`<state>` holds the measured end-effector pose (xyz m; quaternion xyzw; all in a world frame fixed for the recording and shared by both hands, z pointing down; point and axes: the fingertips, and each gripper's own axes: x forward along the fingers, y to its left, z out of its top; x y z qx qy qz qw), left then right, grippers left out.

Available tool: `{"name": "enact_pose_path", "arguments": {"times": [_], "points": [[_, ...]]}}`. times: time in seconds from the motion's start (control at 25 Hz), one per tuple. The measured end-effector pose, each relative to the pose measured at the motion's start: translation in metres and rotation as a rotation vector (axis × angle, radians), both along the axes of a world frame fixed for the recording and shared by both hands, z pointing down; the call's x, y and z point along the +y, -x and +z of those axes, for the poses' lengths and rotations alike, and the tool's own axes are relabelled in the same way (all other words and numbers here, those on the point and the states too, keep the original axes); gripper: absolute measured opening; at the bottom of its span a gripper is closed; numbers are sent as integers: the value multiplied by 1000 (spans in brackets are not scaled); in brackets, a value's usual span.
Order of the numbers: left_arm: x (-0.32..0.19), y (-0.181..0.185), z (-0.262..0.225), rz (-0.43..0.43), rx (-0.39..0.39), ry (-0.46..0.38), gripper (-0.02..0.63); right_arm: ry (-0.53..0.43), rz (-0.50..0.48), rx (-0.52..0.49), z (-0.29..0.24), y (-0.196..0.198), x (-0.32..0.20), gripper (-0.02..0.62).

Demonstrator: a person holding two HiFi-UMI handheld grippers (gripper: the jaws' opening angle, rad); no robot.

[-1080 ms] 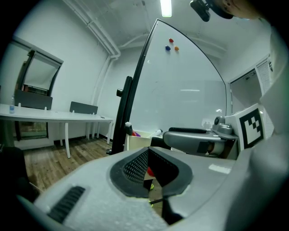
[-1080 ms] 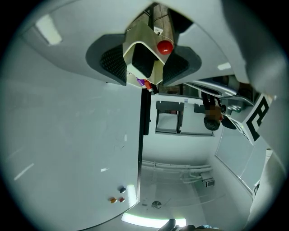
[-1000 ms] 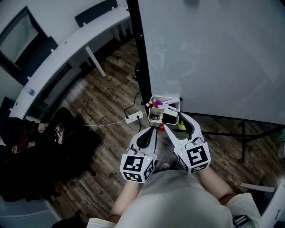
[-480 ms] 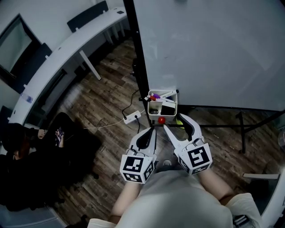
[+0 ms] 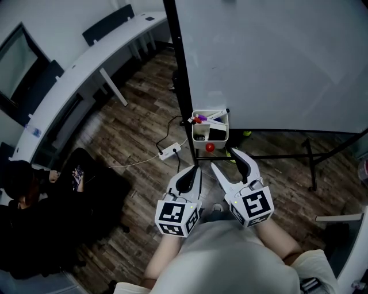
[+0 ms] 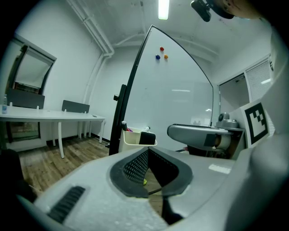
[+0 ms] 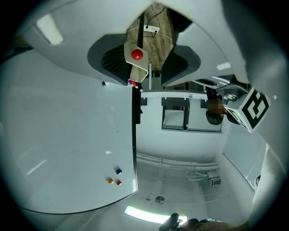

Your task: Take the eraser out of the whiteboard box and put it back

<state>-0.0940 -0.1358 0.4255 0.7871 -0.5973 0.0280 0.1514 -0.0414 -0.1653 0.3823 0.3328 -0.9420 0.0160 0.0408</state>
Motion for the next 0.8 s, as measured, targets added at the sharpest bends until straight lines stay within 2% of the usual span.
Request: {"name": "enact_pose_path", "arguments": {"times": [0.8], "points": [[46,12,0,47,-4,-7,0,17,54,-24,3,8,50,212]]}}
